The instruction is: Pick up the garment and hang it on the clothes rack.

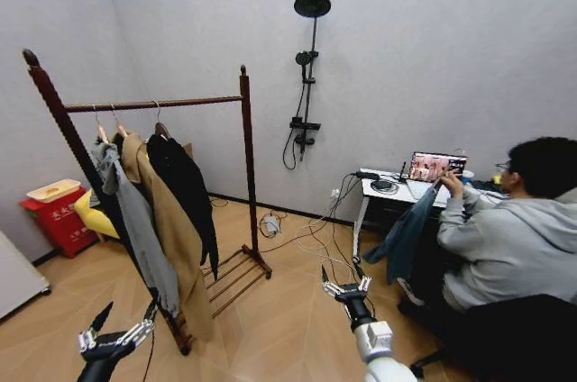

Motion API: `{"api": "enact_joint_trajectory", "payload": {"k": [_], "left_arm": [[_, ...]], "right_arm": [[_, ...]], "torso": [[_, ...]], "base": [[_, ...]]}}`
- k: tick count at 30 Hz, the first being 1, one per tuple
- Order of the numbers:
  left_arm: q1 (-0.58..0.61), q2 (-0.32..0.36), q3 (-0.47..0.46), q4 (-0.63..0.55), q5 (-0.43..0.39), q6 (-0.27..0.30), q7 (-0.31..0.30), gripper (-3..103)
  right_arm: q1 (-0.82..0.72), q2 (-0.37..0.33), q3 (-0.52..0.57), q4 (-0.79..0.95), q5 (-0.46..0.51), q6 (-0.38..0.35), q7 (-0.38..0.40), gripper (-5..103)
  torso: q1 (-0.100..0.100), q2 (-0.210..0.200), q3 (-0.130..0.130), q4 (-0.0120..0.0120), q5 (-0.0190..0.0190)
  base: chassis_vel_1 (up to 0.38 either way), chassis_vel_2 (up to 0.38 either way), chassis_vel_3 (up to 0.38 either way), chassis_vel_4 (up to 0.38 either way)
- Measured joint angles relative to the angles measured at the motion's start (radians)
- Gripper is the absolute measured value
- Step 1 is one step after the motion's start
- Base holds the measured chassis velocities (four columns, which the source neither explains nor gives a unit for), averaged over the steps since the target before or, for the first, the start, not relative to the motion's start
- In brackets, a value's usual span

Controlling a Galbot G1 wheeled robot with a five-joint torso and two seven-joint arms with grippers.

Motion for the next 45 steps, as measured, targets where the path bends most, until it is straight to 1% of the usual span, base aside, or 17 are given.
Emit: {"api": "enact_joint_trajectory", "payload": {"k": [7,13,14,17,20,23,26,29,35,45], "left_arm": [[0.000,0.000,0.000,0.000,0.000,0.000,0.000,100],[0.000,0.000,0.000,0.000,0.000,0.000,0.000,100],[0.000,0.000,0.000,0.000,0.000,0.000,0.000,100],[0.000,0.000,0.000,0.000,0.000,0.000,0.000,100],[0.000,0.000,0.000,0.000,0.000,0.000,0.000,100],[0.000,0.000,0.000,0.000,0.000,0.000,0.000,100],[0.000,0.000,0.000,0.000,0.000,0.000,0.000,100],[0.000,0.000,0.000,0.000,0.000,0.000,0.000,100],[0.000,0.000,0.000,0.000,0.000,0.000,0.000,100],[0.000,0.000,0.000,0.000,0.000,0.000,0.000,100]], "right_arm": [[0.005,0.000,0.001,-0.004,0.000,0.000,-0.002,100],[0.006,0.000,0.001,-0.010,0.001,0.003,-0.004,100],[0.007,-0.001,0.001,-0.011,0.001,0.004,-0.004,100],[0.008,-0.001,0.002,-0.014,0.002,0.006,-0.005,100],[0.008,-0.001,0.002,-0.016,0.002,0.009,-0.006,100],[0.006,-0.001,0.002,-0.016,0.002,0.012,-0.006,100],[0.005,-0.001,0.002,-0.017,0.003,0.014,-0.007,100],[0.002,-0.001,0.002,-0.018,0.003,0.016,-0.007,100],[-0.003,0.002,0.000,-0.024,0.003,0.026,-0.007,100],[-0.001,0.004,-0.004,-0.029,0.002,0.028,-0.007,100]], "torso": [[0.000,0.000,0.000,0.0003,-0.0001],[0.000,0.000,0.000,-0.0001,0.0001],[0.000,0.000,0.000,0.0000,-0.0003],[0.000,0.000,0.000,0.0003,0.0001],[0.000,0.000,0.000,-0.0001,0.0003],[0.000,0.000,0.000,0.0000,-0.0003],[0.000,0.000,0.000,0.0001,0.0001],[0.000,0.000,0.000,-0.0004,0.0001],[0.000,0.000,0.000,0.0003,0.0000],[0.000,0.000,0.000,0.0003,-0.0001]], "base": [[0.105,-0.180,-0.199,0.109],[0.073,-0.235,-0.231,0.073],[0.050,-0.252,-0.242,0.048],[0.041,-0.229,-0.241,0.057],[0.022,-0.258,-0.239,0.027],[0.012,-0.252,-0.267,0.015],[0.007,-0.253,-0.269,0.000],[-0.007,-0.229,-0.230,0.034],[0.101,-0.154,-0.157,0.090],[0.108,-0.101,-0.104,0.099]]}}
